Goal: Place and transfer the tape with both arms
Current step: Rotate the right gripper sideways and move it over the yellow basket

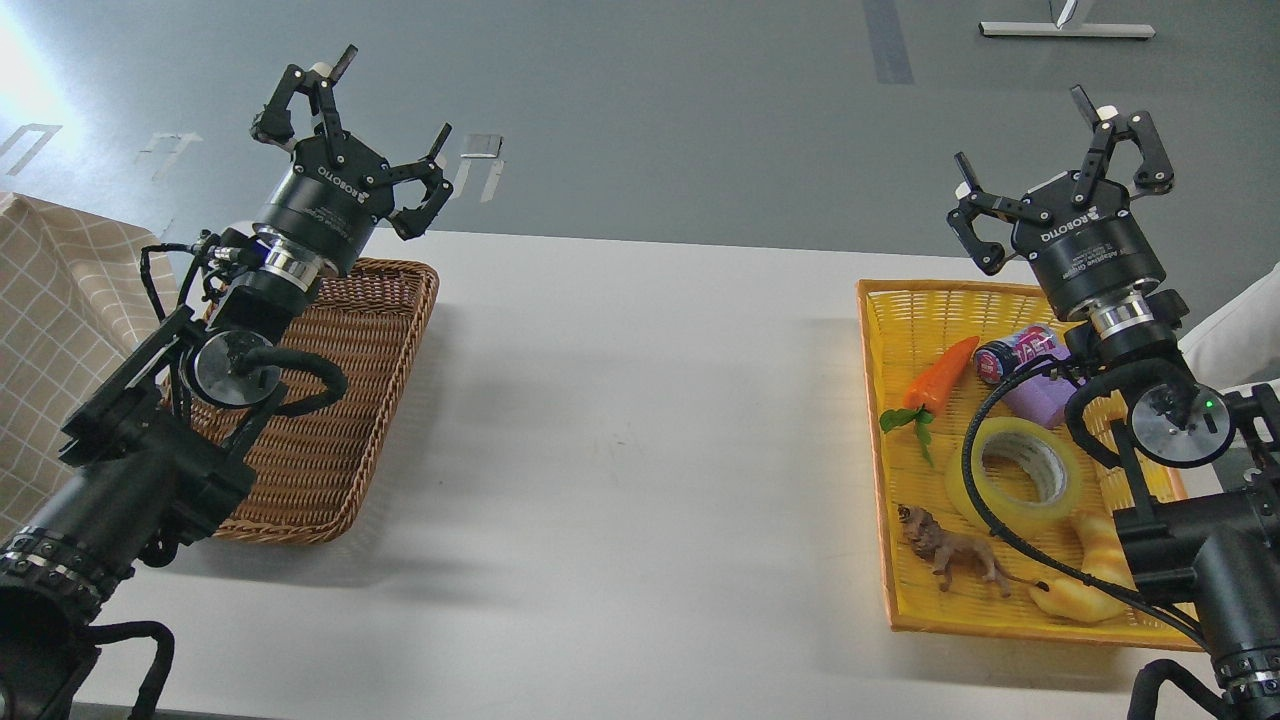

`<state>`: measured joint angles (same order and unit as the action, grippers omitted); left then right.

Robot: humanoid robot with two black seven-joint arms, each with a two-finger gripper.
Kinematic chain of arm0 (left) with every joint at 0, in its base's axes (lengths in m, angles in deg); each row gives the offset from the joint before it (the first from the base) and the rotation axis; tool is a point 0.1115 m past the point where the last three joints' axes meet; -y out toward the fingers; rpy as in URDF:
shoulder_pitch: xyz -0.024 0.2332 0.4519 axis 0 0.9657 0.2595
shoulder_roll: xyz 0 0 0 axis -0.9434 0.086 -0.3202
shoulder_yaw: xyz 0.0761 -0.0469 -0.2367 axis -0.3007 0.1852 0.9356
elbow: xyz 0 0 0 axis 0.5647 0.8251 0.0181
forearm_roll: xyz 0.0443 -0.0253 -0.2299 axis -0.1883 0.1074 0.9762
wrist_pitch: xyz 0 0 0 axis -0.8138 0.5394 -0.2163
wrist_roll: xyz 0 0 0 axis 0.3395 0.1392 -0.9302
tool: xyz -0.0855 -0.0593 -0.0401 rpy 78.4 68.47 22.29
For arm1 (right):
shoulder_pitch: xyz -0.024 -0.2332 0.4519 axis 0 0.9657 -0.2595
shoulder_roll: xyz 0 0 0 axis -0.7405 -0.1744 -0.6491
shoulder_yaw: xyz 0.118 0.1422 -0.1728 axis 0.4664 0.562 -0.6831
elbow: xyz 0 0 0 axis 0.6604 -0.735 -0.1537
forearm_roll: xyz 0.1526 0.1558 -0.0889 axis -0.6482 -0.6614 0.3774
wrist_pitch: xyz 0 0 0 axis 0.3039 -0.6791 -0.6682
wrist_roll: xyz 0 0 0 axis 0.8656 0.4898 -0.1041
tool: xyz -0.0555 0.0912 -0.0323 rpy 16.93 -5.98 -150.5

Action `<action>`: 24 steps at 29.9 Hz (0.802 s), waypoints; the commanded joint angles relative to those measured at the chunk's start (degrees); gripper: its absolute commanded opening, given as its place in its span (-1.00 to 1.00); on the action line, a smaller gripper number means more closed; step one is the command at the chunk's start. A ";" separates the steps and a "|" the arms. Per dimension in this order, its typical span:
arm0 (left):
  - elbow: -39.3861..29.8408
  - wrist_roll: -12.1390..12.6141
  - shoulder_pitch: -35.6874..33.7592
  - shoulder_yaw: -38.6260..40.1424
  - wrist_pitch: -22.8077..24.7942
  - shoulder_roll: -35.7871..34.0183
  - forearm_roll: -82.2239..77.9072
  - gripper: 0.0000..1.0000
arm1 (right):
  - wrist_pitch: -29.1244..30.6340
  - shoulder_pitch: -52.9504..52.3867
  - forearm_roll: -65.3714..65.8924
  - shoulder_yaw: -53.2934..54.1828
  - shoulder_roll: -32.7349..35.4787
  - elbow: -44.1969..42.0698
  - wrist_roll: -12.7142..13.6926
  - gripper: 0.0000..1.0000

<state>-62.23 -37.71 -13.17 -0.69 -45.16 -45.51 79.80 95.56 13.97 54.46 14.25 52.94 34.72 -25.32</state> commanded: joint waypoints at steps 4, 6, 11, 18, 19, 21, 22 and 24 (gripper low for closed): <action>0.00 -0.08 -0.07 0.09 0.00 -0.09 0.09 0.95 | 0.00 -0.92 0.01 -2.80 2.52 0.16 -0.08 1.00; 0.00 -0.08 -0.07 0.09 0.00 -0.09 0.09 0.95 | 0.00 -1.09 0.01 -2.80 2.60 0.16 -0.08 1.00; 0.00 -0.08 -0.07 0.09 0.00 -0.09 0.09 0.95 | 0.00 -1.01 0.19 -3.24 2.69 0.16 -0.08 1.00; 0.00 -0.08 -0.16 0.09 0.00 -0.18 0.00 0.95 | 0.00 -3.12 4.76 -9.82 8.04 0.77 -0.08 1.00; 0.00 -0.08 -0.16 0.09 0.00 -0.09 0.00 0.95 | 0.00 -3.21 4.76 -10.44 8.84 0.86 -0.08 1.00; 0.00 -0.08 -0.16 0.09 0.00 -0.09 0.00 0.95 | 0.00 -3.91 4.76 -12.73 11.30 1.21 0.00 1.00; 0.00 -0.08 -0.16 0.18 0.00 0.00 0.00 0.95 | 0.00 -4.17 4.76 -13.69 12.09 1.30 -0.08 1.00; 0.00 -0.08 -0.16 0.18 0.00 0.17 0.00 0.95 | 0.00 -4.87 4.76 -16.42 14.46 2.00 -0.08 1.00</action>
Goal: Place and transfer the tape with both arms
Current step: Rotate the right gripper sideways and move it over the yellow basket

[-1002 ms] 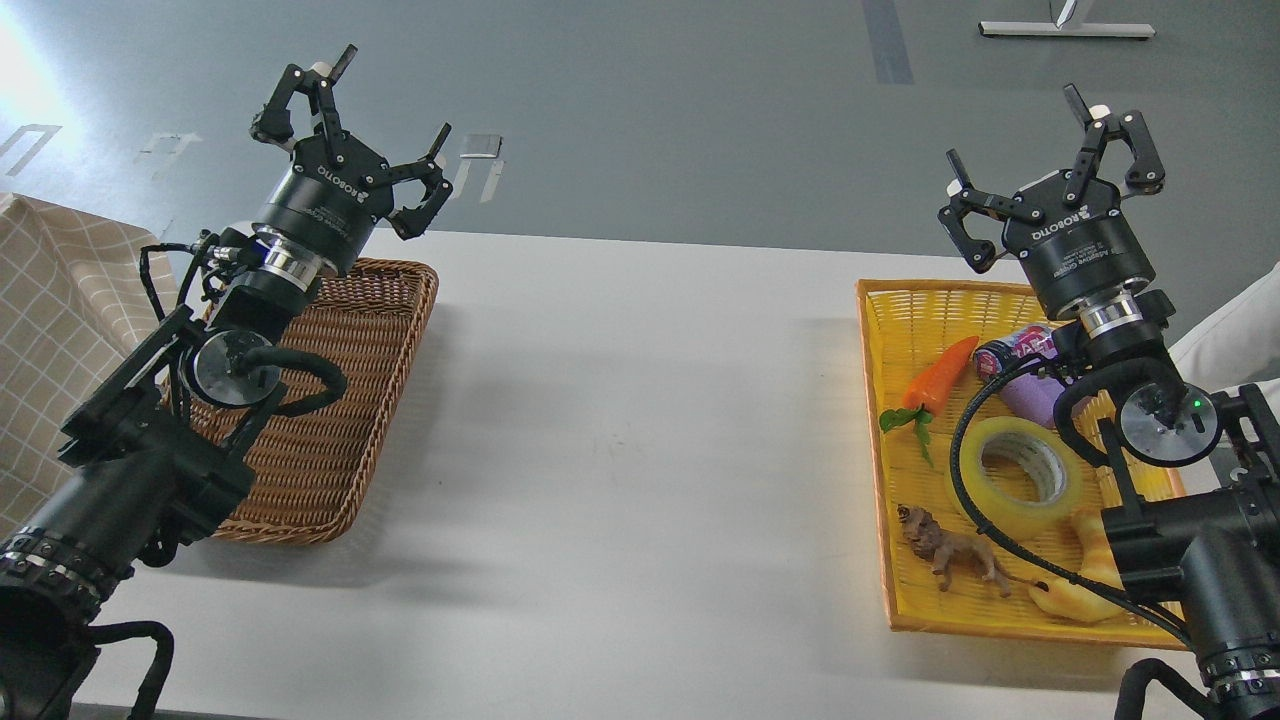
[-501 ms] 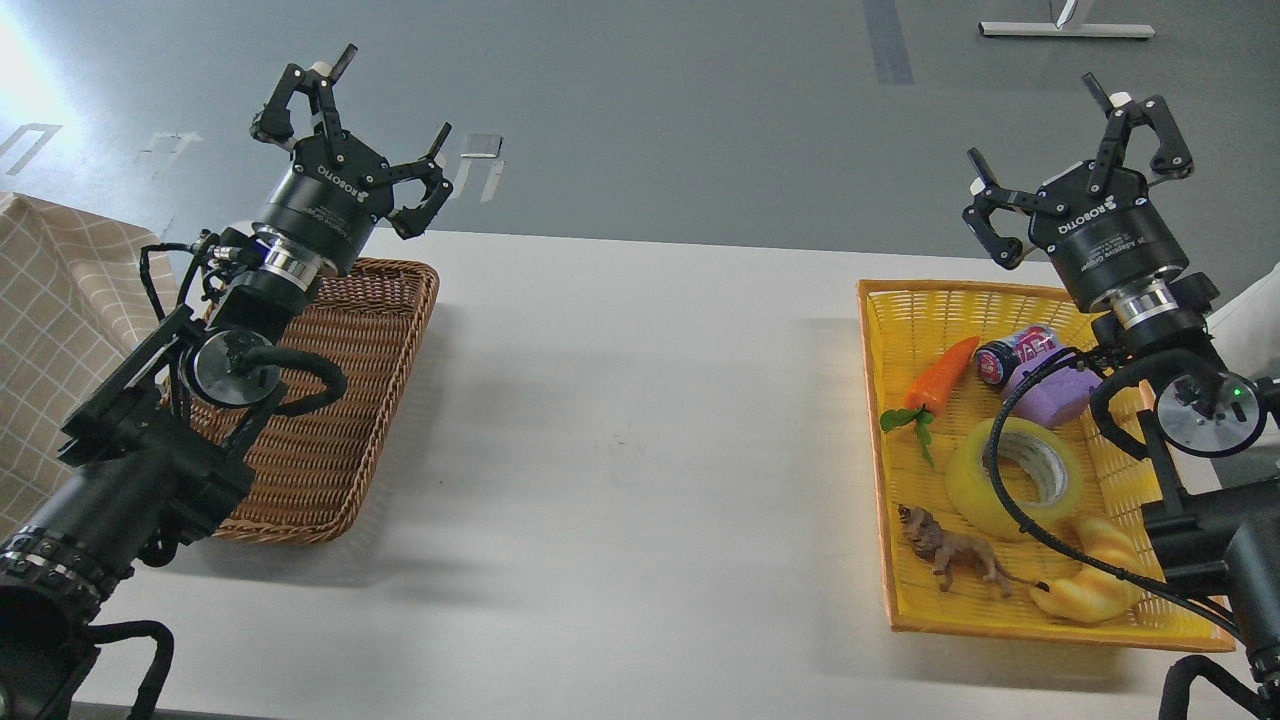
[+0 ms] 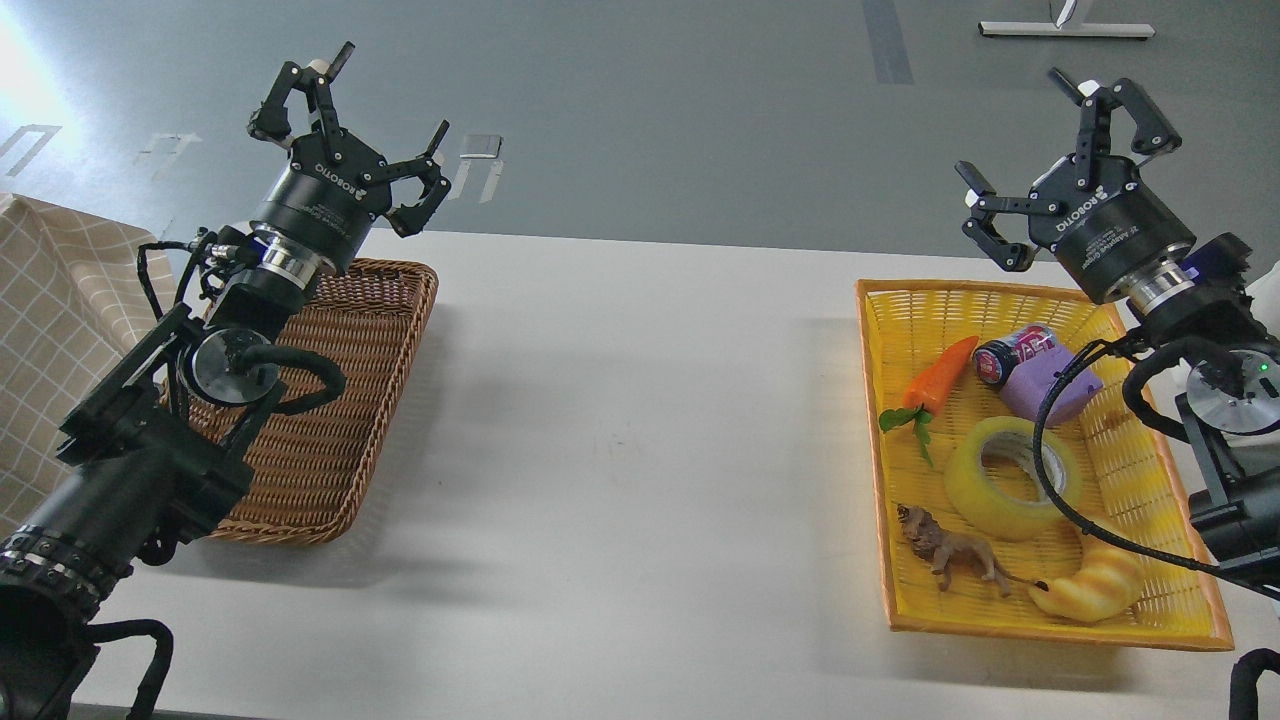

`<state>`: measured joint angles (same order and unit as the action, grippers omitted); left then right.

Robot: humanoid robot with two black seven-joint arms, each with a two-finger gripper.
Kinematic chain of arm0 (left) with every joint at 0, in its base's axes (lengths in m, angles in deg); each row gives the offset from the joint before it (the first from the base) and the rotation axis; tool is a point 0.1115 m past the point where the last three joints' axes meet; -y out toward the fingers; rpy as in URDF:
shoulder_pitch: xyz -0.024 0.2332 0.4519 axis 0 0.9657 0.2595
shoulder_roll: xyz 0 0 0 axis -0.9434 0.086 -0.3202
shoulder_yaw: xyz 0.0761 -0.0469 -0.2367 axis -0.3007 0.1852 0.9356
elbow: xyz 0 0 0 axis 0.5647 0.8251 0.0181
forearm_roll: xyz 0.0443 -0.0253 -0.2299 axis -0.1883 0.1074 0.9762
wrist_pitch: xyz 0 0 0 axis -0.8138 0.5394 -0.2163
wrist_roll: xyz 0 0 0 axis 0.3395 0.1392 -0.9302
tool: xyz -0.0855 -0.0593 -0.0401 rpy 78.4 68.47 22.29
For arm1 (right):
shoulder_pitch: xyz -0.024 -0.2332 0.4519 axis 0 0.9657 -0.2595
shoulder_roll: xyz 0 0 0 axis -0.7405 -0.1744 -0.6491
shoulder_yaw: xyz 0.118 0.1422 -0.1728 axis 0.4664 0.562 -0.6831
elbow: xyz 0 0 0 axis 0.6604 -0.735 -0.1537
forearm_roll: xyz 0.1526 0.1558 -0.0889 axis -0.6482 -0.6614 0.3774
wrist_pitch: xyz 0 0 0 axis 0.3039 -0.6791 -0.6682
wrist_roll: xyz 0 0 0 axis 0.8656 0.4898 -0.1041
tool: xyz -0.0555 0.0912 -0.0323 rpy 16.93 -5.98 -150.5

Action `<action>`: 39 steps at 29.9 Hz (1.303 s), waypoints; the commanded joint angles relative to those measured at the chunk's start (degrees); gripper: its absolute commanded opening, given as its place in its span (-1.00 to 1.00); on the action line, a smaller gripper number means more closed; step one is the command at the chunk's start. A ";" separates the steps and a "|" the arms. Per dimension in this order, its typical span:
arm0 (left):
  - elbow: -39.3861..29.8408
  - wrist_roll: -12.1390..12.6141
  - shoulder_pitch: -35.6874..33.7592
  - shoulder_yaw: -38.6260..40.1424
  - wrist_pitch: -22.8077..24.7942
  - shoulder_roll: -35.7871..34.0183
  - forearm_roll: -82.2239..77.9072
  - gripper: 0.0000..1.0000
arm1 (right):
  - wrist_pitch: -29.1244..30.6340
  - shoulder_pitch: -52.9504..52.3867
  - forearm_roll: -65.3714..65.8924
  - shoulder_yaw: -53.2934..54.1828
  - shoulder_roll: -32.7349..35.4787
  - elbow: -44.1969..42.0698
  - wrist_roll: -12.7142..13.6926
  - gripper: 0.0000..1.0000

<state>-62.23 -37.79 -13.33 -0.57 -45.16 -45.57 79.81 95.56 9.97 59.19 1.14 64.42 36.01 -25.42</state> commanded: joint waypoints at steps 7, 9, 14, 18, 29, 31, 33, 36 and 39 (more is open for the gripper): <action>0.00 0.00 0.00 0.06 0.00 0.33 -0.01 0.95 | 0.00 -2.72 4.49 -9.64 10.90 2.99 0.01 1.00; 0.00 0.00 0.00 0.06 0.00 0.33 -0.01 0.95 | 0.00 -3.08 7.66 -10.17 12.22 3.79 0.01 1.00; 0.00 0.00 0.00 0.15 0.00 0.42 -0.01 0.95 | 0.00 -3.08 17.06 -10.26 15.21 6.95 0.01 1.00; 0.00 -0.09 0.00 0.15 0.00 0.42 -0.01 0.95 | 0.00 -2.55 25.59 -10.53 17.76 9.23 0.01 1.00; 0.00 -0.09 0.00 0.50 0.00 0.42 -0.01 0.95 | 0.00 -1.93 35.97 -17.11 26.19 15.12 0.18 1.00; 0.00 -0.09 0.09 0.50 0.00 0.51 -0.01 0.95 | 0.00 -1.85 35.88 -19.40 28.91 17.23 0.18 1.00; 0.00 -0.09 0.09 0.50 0.00 0.77 0.00 0.95 | 0.00 -1.76 35.88 -20.89 31.45 19.51 0.18 1.00; 0.00 -0.09 0.09 0.50 0.00 0.77 -0.01 0.95 | 0.00 -1.58 35.88 -22.74 34.71 21.19 0.18 1.00; 0.00 -0.09 0.09 0.50 0.00 0.68 -0.01 0.95 | 0.00 -1.67 35.97 -23.36 35.51 21.37 0.18 1.00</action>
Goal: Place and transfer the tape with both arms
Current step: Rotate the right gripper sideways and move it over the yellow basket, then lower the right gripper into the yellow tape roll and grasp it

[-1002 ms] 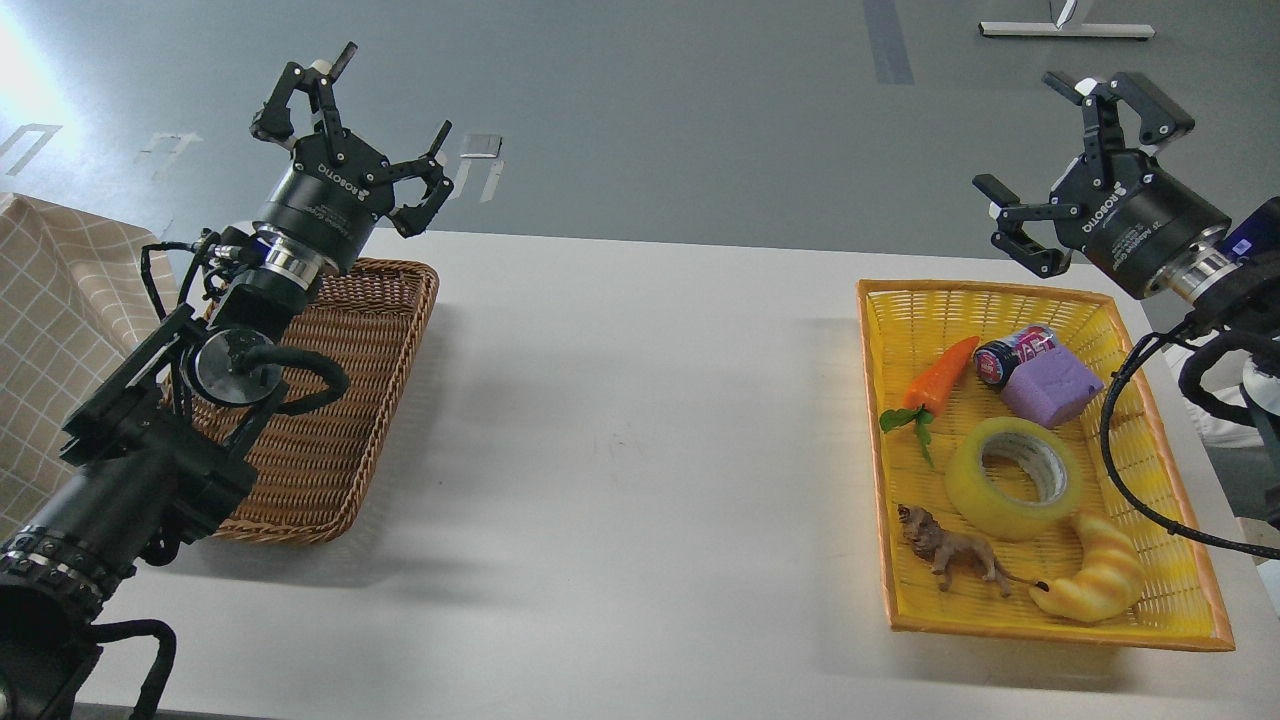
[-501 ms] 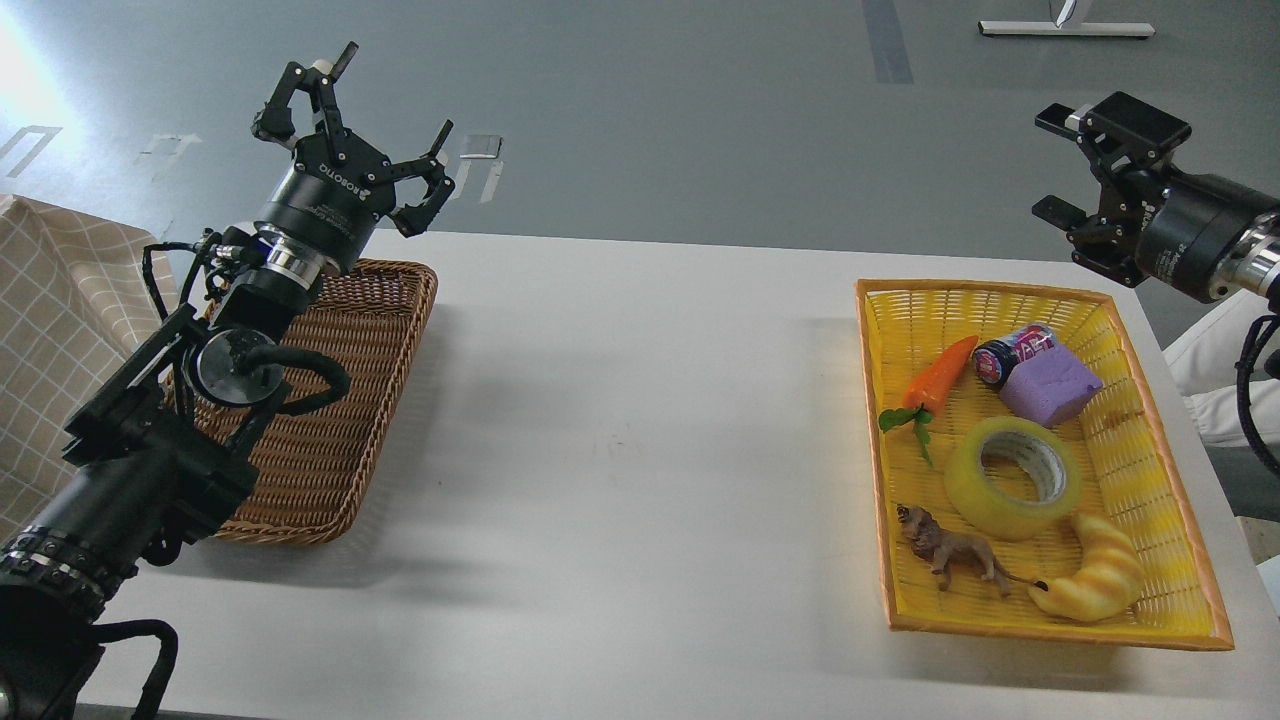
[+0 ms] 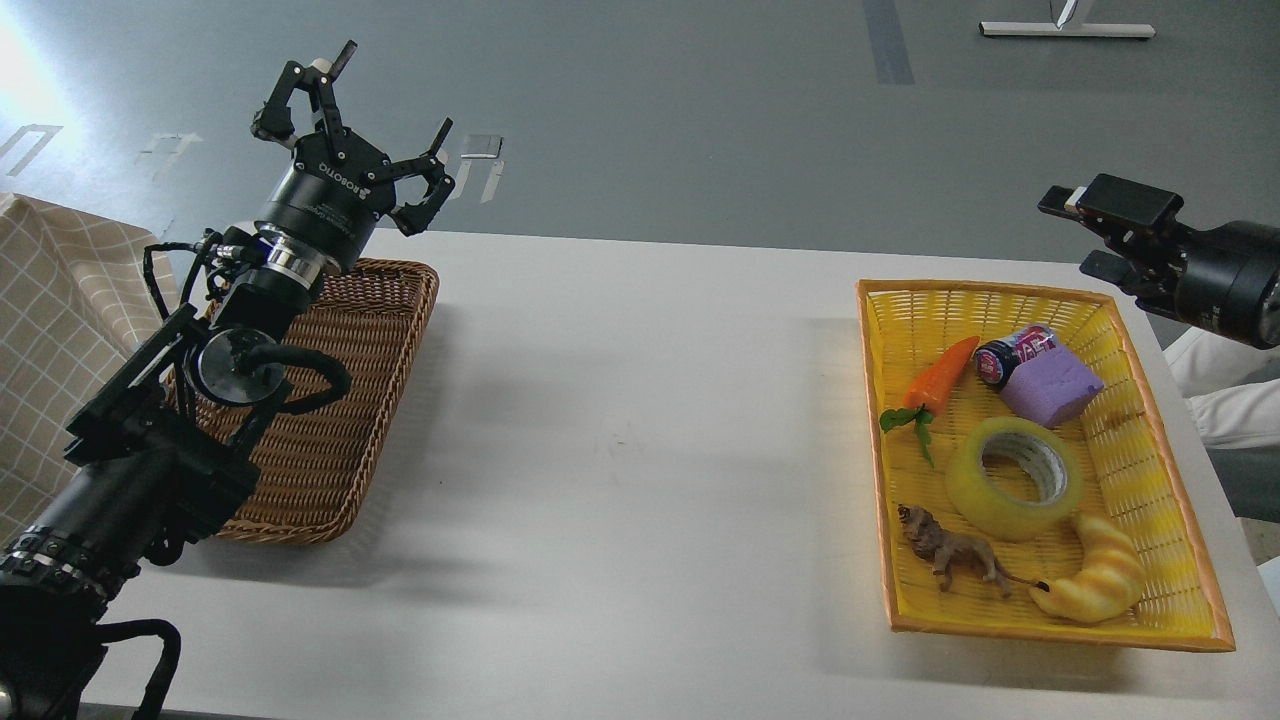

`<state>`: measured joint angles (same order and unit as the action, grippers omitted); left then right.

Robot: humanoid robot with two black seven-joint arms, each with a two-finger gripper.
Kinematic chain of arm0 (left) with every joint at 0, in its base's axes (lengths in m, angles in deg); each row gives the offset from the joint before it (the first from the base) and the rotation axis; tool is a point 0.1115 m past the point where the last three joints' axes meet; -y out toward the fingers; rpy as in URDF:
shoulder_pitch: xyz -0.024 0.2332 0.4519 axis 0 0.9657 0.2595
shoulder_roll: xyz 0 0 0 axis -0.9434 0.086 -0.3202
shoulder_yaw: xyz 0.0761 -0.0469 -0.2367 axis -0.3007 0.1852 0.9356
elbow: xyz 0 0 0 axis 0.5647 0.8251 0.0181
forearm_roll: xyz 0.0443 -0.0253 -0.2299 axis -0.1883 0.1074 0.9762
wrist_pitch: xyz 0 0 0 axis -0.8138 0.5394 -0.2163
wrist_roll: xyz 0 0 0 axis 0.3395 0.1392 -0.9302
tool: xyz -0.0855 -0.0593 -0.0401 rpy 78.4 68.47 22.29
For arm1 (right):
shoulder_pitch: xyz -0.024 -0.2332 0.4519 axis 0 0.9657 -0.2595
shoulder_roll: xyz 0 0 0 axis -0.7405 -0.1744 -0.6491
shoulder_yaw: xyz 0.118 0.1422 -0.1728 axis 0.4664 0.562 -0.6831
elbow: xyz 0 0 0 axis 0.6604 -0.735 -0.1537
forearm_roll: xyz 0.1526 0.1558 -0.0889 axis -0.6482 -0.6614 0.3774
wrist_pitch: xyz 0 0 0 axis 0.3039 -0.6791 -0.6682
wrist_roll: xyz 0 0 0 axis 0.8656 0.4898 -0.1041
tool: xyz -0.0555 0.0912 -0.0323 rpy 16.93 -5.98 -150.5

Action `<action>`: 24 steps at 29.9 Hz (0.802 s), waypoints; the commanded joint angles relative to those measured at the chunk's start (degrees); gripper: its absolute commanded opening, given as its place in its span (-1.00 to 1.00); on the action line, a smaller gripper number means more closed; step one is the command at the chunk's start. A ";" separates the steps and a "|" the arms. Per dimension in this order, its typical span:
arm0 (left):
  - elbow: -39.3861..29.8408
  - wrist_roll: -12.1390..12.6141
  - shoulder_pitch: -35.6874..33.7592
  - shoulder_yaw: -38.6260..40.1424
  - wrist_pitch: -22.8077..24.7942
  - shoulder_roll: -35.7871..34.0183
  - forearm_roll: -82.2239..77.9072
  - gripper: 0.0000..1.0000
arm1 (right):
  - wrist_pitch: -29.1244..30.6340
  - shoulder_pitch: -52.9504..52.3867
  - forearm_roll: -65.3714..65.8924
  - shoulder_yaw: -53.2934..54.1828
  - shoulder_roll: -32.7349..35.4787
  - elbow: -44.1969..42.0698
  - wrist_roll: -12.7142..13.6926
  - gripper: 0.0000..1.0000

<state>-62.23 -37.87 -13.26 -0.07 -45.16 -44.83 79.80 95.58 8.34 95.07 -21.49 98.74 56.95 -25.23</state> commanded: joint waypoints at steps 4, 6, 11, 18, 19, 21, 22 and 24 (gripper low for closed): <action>0.00 0.00 0.01 0.08 0.00 -0.06 0.00 0.95 | -0.02 -0.12 1.23 -2.75 2.95 1.04 -0.01 0.99; 0.00 0.00 0.01 0.08 0.00 0.03 0.00 0.95 | -0.02 -0.38 3.34 -4.51 3.04 1.74 -0.01 0.99; 0.00 0.00 0.01 0.17 0.00 0.03 0.00 0.95 | -0.02 -0.03 12.81 -7.58 3.12 2.27 -0.01 0.97; 0.00 0.00 0.01 0.17 0.00 0.03 0.08 0.95 | -0.02 0.06 23.99 -10.31 2.69 2.36 -0.01 0.95; 0.00 0.00 0.01 0.17 0.00 0.03 0.08 0.95 | -0.02 0.06 25.13 -10.75 2.60 2.45 -0.01 0.96; 0.00 0.00 0.01 0.17 0.00 0.03 0.08 0.95 | -0.02 -0.03 27.78 -12.24 2.33 2.62 -0.01 0.95; 0.00 0.00 0.01 0.26 0.00 0.03 0.17 0.95 | -0.02 -0.03 28.91 -13.20 2.33 2.89 -0.01 0.95; 0.00 0.00 -0.07 0.26 0.00 0.03 0.17 0.95 | -0.02 -0.03 30.33 -14.53 2.33 3.33 -0.01 0.94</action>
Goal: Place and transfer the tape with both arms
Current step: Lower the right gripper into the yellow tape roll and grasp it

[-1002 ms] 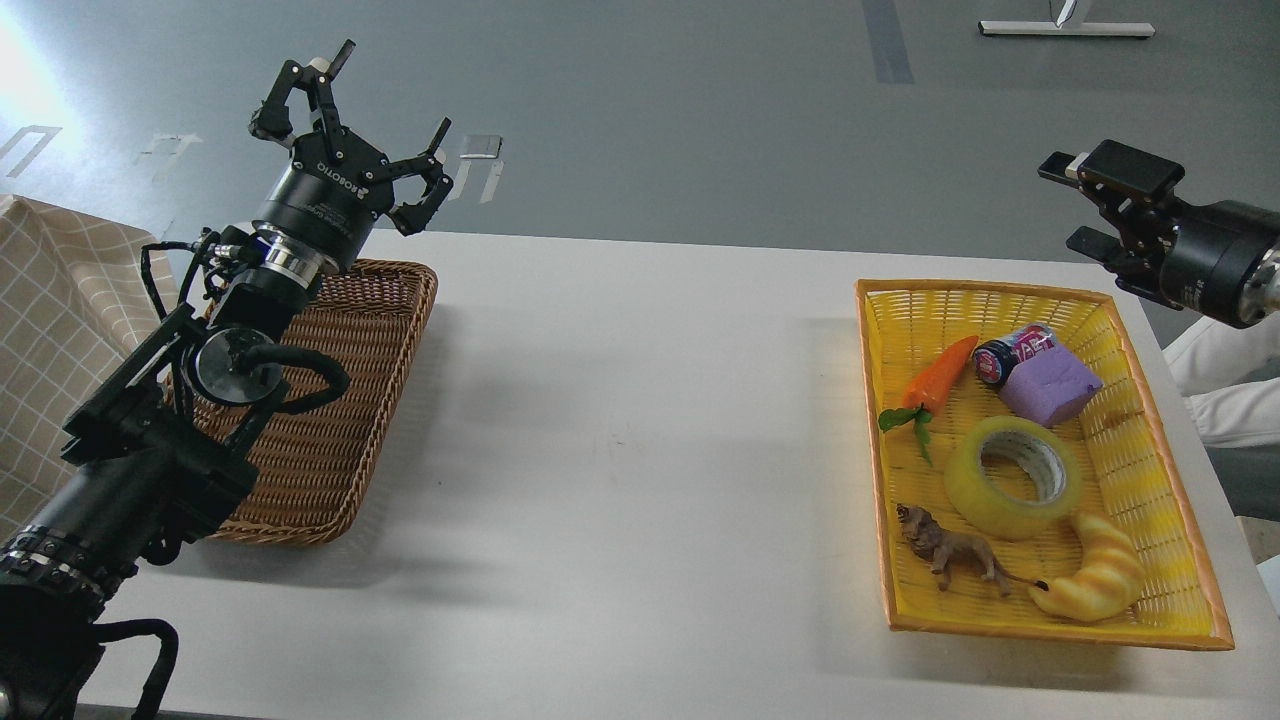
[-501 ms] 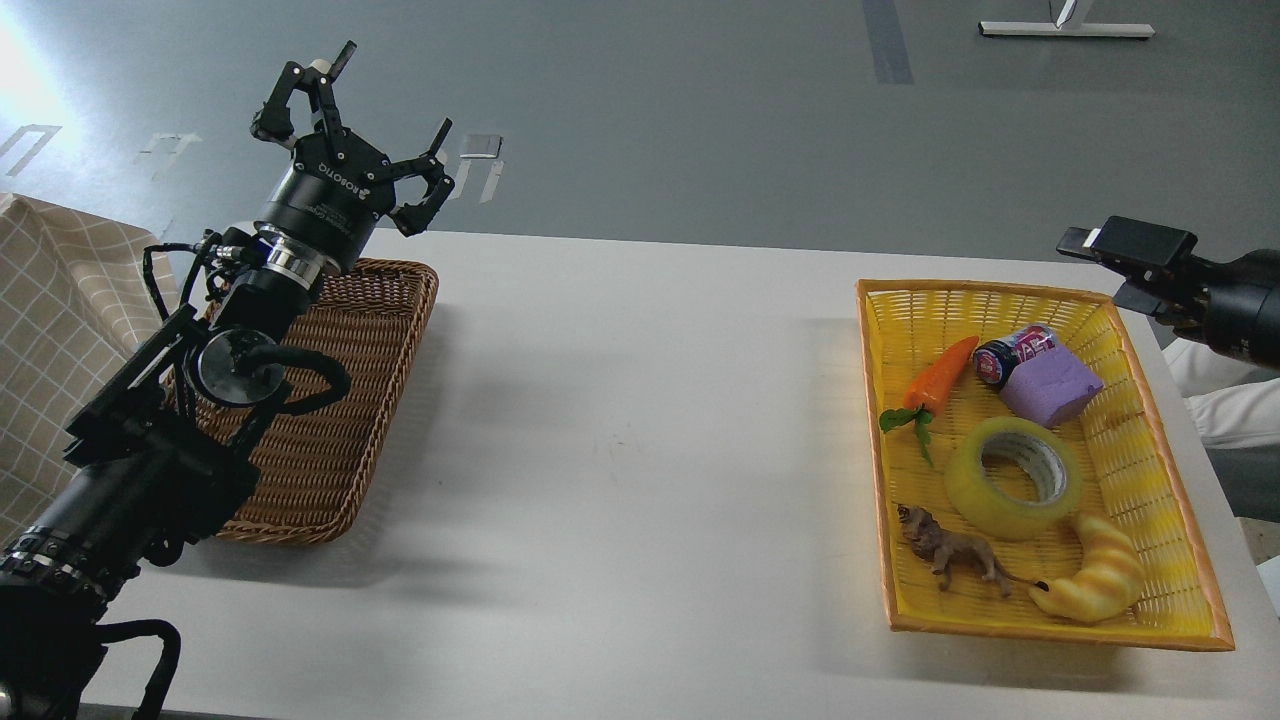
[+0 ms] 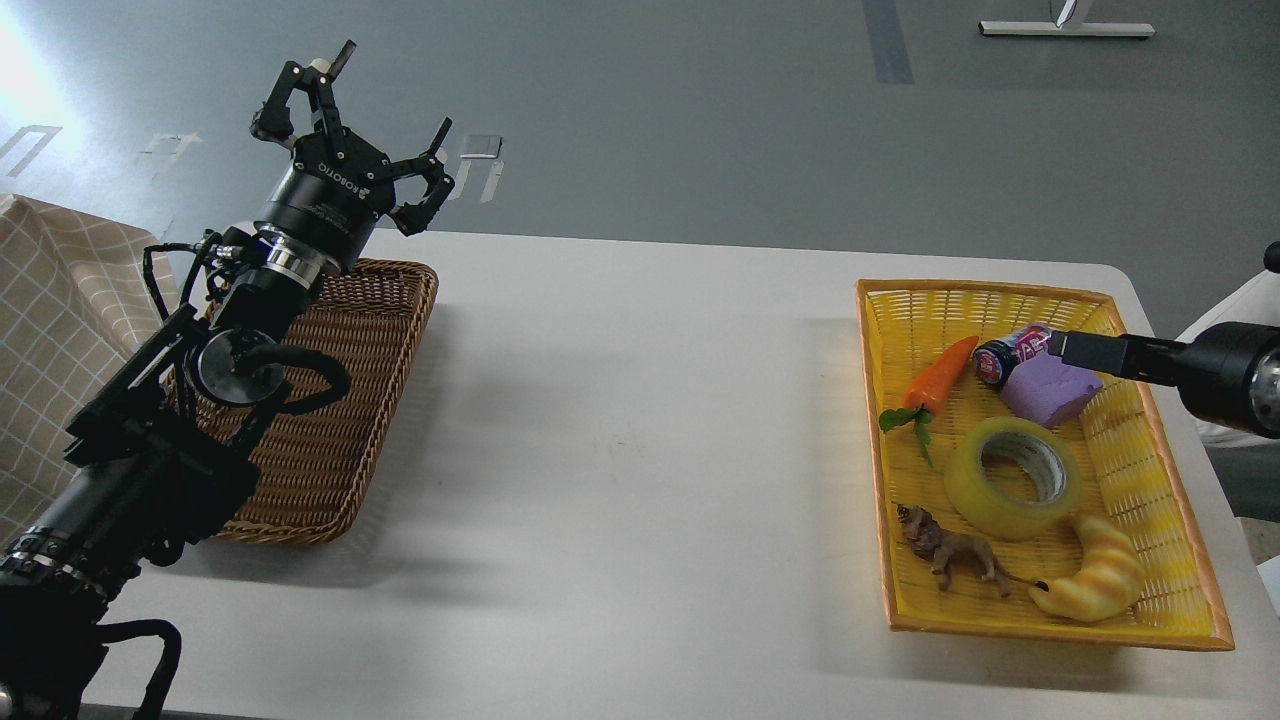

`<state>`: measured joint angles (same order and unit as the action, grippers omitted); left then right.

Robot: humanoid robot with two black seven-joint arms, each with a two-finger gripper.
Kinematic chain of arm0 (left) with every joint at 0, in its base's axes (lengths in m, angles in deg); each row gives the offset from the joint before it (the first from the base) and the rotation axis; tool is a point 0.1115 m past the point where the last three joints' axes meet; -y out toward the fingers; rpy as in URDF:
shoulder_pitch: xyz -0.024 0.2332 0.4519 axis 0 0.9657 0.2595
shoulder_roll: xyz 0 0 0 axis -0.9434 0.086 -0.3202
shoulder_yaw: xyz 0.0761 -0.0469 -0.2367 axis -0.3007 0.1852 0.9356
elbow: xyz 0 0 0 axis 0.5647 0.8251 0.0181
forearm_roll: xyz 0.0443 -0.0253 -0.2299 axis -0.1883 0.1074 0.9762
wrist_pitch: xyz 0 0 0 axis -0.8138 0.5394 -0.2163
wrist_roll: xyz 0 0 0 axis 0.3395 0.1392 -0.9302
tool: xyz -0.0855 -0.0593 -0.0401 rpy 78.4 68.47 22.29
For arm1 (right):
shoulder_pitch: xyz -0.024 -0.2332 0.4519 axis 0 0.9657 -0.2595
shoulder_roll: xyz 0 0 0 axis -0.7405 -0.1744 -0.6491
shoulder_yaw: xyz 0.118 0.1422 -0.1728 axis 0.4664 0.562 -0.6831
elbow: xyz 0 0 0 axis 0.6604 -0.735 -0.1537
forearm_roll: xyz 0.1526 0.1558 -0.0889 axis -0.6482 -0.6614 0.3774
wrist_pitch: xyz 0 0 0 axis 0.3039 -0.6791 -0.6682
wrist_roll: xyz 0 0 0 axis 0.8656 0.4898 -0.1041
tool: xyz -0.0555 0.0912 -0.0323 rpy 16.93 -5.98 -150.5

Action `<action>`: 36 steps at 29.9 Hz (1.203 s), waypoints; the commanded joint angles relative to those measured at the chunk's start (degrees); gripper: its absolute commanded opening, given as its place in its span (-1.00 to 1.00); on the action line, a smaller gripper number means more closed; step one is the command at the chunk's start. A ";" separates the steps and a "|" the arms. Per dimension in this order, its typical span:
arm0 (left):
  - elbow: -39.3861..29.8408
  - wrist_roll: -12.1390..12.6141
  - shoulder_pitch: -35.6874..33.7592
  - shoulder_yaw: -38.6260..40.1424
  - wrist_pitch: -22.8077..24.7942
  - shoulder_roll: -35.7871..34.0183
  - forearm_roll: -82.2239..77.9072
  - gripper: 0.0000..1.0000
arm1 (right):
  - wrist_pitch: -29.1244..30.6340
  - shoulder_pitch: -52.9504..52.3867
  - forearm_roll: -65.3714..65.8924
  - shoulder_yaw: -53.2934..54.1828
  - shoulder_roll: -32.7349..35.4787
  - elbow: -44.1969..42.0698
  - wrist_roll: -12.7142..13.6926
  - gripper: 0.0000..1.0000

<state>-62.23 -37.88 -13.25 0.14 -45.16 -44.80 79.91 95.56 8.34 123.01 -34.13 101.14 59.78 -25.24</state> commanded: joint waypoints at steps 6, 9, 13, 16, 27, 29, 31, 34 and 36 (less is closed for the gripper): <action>0.00 -0.09 -0.26 0.05 0.00 0.09 0.07 0.95 | 0.00 0.05 5.81 -5.31 -0.06 0.59 0.00 0.92; 0.00 0.00 -0.26 0.05 0.00 0.00 0.15 0.95 | 0.00 0.05 6.34 -6.11 -0.15 0.59 0.00 0.91; 0.00 -0.09 -0.17 0.05 0.00 0.09 0.16 0.95 | 0.00 0.40 8.27 -6.82 -0.15 0.59 0.09 0.84; 0.00 -0.09 -0.17 0.05 0.00 0.26 0.24 0.95 | 0.00 0.92 9.24 -6.82 -0.76 0.42 0.09 0.79; 0.00 -0.09 -0.17 0.05 0.00 0.35 0.33 0.95 | 0.00 2.07 10.83 -7.69 -2.26 0.33 0.09 0.65; 0.00 -0.09 -0.17 0.05 0.00 0.35 0.42 0.95 | 0.00 2.24 10.92 -7.69 -2.35 0.24 0.09 0.65; 0.09 -0.09 -0.08 0.05 0.00 0.35 0.42 0.95 | 0.00 2.59 11.27 -7.69 -2.79 0.15 0.09 0.65; 0.09 -0.09 -0.08 0.05 0.00 0.35 0.42 0.95 | 0.00 2.68 12.59 -7.96 -3.14 0.15 0.09 0.61; 0.09 -0.09 -0.08 0.05 0.00 0.35 0.42 0.95 | 0.00 2.77 12.67 -8.05 -3.23 0.06 0.09 0.55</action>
<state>-62.14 -37.98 -13.33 0.20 -45.16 -44.45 80.33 95.56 11.00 135.33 -42.05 98.05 59.91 -25.14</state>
